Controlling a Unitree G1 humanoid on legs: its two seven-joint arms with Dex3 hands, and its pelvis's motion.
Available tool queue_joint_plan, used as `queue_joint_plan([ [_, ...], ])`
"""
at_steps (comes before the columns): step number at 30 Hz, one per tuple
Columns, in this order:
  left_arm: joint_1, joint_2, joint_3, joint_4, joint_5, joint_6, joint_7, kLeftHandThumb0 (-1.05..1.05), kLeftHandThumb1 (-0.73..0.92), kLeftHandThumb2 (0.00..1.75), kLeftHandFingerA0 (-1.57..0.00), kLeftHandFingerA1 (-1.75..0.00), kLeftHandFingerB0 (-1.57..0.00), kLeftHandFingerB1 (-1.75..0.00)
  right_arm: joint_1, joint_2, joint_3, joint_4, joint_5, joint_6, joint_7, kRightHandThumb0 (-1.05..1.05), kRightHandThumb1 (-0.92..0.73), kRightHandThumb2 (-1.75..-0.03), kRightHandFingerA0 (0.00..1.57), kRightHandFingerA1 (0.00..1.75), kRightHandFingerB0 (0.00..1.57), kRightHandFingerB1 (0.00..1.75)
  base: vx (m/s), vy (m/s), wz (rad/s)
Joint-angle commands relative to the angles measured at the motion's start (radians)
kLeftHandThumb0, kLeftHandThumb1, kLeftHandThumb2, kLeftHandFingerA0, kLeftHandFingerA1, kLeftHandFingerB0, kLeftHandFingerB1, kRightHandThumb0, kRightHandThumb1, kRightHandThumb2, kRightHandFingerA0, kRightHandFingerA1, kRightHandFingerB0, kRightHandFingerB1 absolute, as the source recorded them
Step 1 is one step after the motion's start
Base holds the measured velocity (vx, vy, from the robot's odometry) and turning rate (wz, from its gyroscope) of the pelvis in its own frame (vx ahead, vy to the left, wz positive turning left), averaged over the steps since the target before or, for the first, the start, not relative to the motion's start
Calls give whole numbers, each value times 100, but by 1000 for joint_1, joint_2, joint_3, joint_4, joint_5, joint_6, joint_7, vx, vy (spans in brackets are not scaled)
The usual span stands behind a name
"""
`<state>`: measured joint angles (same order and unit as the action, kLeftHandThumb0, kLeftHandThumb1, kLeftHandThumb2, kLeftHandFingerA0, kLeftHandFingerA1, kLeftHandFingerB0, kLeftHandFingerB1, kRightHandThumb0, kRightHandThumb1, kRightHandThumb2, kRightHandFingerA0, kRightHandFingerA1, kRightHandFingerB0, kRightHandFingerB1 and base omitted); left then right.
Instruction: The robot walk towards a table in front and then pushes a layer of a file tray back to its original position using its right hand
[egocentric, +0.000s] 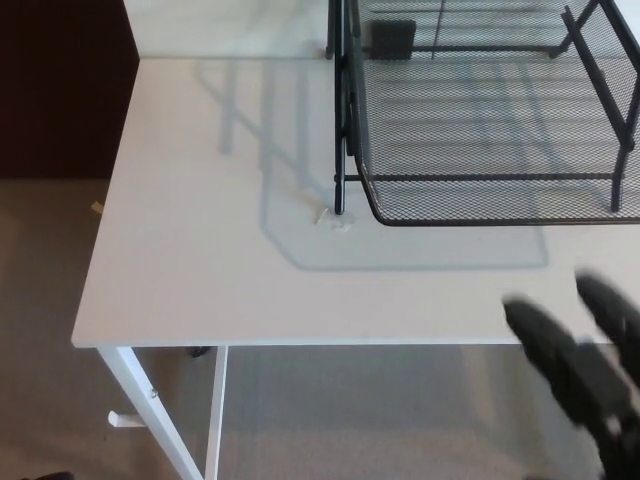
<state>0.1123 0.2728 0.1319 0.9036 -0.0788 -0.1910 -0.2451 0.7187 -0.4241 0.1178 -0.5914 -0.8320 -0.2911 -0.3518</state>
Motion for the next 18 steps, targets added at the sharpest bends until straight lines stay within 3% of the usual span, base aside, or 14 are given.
queue_joint_plan([
  [1, 30, 16, -8, 11, 22, -4, 2, -5, 60, 56, -51, -47, -37, -38, 60, 71, -61, 500, 241, -285, -231, -27, -44, -93, 1, 51, 0, 47, 0, 0, 0],
  [2, 29, 15, -7, 13, 20, -5, 0, -3, 43, 86, -45, -62, -24, -51, 26, 80, -57, 587, 226, -258, -229, -28, -46, -95, 1, 50, 0, 47, 0, 0, 0],
  [3, 29, 16, -9, 15, 22, -9, 0, -3, 43, 86, -44, -62, -23, -51, -12, 92, -52, 676, 238, -232, -200, -29, -47, -96, 1, 50, 0, 48, 0, 0, 0],
  [4, 27, 17, -9, 14, 23, -8, 1, -3, 43, 86, -43, -61, -23, -51, -27, 94, -53, 700, 247, -215, -174, -56, -54, -71, 8, 40, 6, 35, 0, 0, 0],
  [5, 18, 13, -1, 14, 13, 3, 4, -2, 43, 86, -43, -62, -24, -51, -61, 100, -57, 748, 273, -175, -113, -50, -42, -81, 1, 45, 0, 40, 0, 0, 0],
  [6, 9, 11, 4, 14, 6, 14, 5, -3, 43, 86, -41, -61, -24, -51, -71, 106, -63, 759, 303, -159, -75, -54, -62, -60, 10, 36, 8, 26, 0, 0, 0],
  [7, 0, 10, 7, 15, 2, 26, 4, -3, 43, 86, -41, -61, -24, -51, -78, 114, -69, 762, 339, -147, -34, -54, -62, -60, 10, 36, 8, 26, 0, 0, 0],
  [8, 0, 11, 1, 14, 10, 22, 10, -6, 60, 56, -50, -47, -36, -37, -74, 122, -76, 759, 374, -134, 2, -53, -62, -60, 9, 37, 9, 25, 0, 0, 0],
  [9, 4, 12, -5, 9, 19, 17, 15, -6, 60, 56, -49, -47, -36, -37, -76, 129, -85, 773, 408, -142, 25, -52, -54, -75, 4, 43, 6, 35, 0, 0, 0],
  [10, 5, 13, -6, 8, 20, 16, 15, -6, 60, 56, -49, -47, -36, -37, -78, 130, -87, 778, 414, -147, 27, -52, -54, -75, 4, 43, 6, 35, 0, 0, 0],
  [11, 10, 15, -9, 6, 22, 14, 8, -5, 61, 56, -50, -46, -36, -37, -74, 139, -100, 783, 471, -139, 77, -48, -64, -59, 10, 35, 7, 28, 0, 0, 0],
  [14, 24, 19, -12, 8, 26, 4, 4, -5, 60, 56, -51, -46, -36, -37, -67, 157, -118, 792, 557, -106, 168, -54, -63, -64, 8, 37, 7, 25, 0, 0, 0],
  [15, 20, 18, -7, 13, 18, 7, -1, -3, 43, 86, -44, -62, -24, -51, -71, 162, -127, 791, 601, -66, 226, -51, -66, -62, 8, 32, 7, 24, 0, 0, 0],
  [18, 16, 14, 0, 11, 7, 20, -5, -3, 43, 87, -44, -62, -23, -51, -93, 175, -145, 821, 649, -48, 278, -53, -65, -62, 6, 31, 7, 25, 0, 0, 0],
])
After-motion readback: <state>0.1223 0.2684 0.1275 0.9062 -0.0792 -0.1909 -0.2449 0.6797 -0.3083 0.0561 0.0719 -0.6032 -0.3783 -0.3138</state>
